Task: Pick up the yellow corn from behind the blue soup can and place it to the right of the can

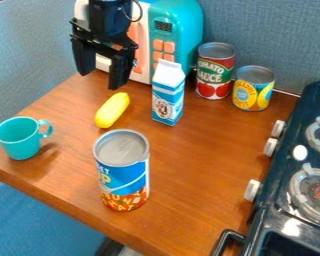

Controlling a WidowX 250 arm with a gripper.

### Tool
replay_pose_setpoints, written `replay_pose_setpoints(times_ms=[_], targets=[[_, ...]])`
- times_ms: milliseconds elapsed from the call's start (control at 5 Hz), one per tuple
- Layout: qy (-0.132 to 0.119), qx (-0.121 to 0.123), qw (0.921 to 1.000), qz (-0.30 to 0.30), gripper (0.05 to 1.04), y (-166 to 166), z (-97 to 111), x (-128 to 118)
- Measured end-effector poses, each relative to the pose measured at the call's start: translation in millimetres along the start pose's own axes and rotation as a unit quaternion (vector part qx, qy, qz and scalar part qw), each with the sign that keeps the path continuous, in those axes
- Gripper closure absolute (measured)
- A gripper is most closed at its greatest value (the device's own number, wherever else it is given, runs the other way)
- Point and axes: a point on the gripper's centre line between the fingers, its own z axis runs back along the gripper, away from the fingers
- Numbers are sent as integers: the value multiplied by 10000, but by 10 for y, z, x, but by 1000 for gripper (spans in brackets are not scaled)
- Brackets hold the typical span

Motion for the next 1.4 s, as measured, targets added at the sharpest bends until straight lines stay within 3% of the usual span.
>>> replay_pose_setpoints(times_ms=[200,400,800,1000,1400], targets=[[145,-51,9999,-19,82,-25,-96,-6],[170,-248,9995,-17,82,-38,-225,118],[149,-379,9988,280,82,104,-334,358],[231,-421,9983,344,82,144,-545,455],[484,-376,9976,331,82,203,-697,551]])
